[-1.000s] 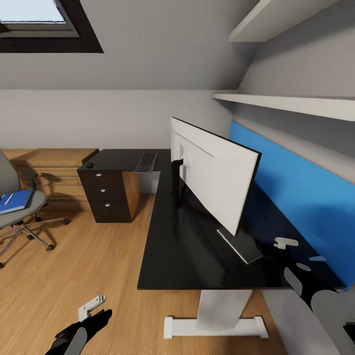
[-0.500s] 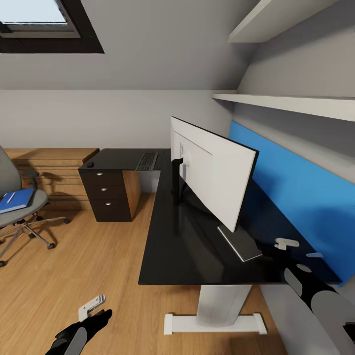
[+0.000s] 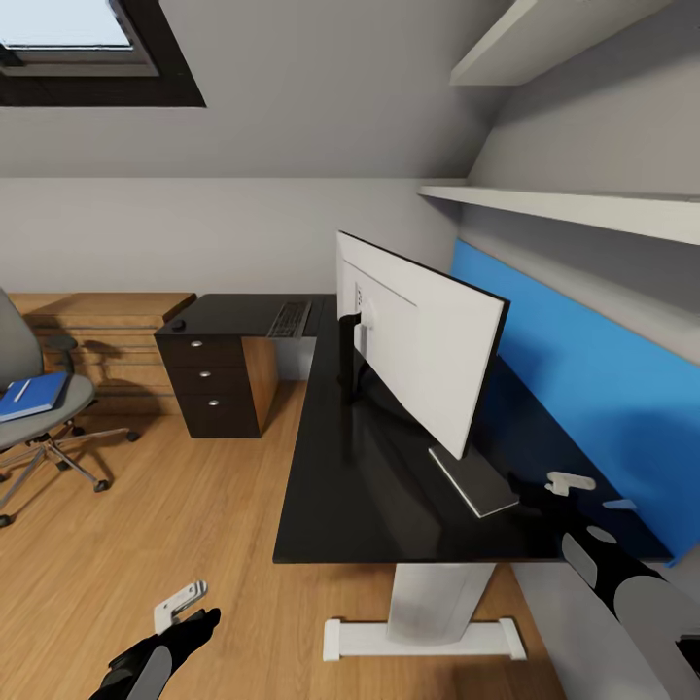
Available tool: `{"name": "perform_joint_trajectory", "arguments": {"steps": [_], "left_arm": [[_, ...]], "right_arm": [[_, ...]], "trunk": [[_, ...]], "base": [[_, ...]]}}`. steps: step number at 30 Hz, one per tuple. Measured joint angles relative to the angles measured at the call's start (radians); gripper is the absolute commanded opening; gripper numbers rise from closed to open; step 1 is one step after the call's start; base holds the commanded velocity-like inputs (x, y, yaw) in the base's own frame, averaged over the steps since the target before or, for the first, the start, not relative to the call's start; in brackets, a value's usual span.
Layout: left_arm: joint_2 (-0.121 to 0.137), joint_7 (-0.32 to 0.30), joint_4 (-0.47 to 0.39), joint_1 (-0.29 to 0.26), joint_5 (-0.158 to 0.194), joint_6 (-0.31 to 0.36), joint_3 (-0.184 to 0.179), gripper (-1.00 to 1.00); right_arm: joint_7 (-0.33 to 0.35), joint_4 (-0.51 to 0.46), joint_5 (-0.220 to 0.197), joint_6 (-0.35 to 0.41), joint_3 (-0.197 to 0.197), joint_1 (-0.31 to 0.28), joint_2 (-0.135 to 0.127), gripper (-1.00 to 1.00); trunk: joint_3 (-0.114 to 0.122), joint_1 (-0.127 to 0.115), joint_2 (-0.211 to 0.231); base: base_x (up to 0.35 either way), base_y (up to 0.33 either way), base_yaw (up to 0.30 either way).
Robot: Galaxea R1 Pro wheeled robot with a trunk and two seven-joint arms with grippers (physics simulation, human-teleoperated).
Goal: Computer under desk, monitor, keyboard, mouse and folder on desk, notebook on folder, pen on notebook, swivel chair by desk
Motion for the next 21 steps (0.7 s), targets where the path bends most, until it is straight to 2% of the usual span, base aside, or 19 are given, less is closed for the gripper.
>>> {"name": "perform_joint_trajectory", "arguments": {"steps": [9, 14, 21], "left_arm": [[0.0, 0.0, 0.012, 0.0, -0.001, -0.004, -0.007, 1.0], [0.0, 0.001, 0.014, 0.0, 0.0, -0.005, -0.024, 1.0], [0.0, 0.001, 0.014, 0.0, 0.001, -0.005, -0.029, 1.0]], "right_arm": [[0.001, 0.0, 0.0, -0.003, 0.0, 0.0, 0.0, 1.0], [0.002, 0.0, 0.0, -0.003, 0.0, 0.0, 0.0, 1.0], [0.006, -0.001, -0.001, -0.004, 0.001, 0.0, 0.0, 1.0]], "trunk": [[0.028, -0.035, 0.063], [0.028, -0.035, 0.063], [0.028, -0.035, 0.063]], "base": [[0.0, 0.0, 0.0], [0.0, 0.0, 0.0], [0.0, 0.0, 0.0]]}}
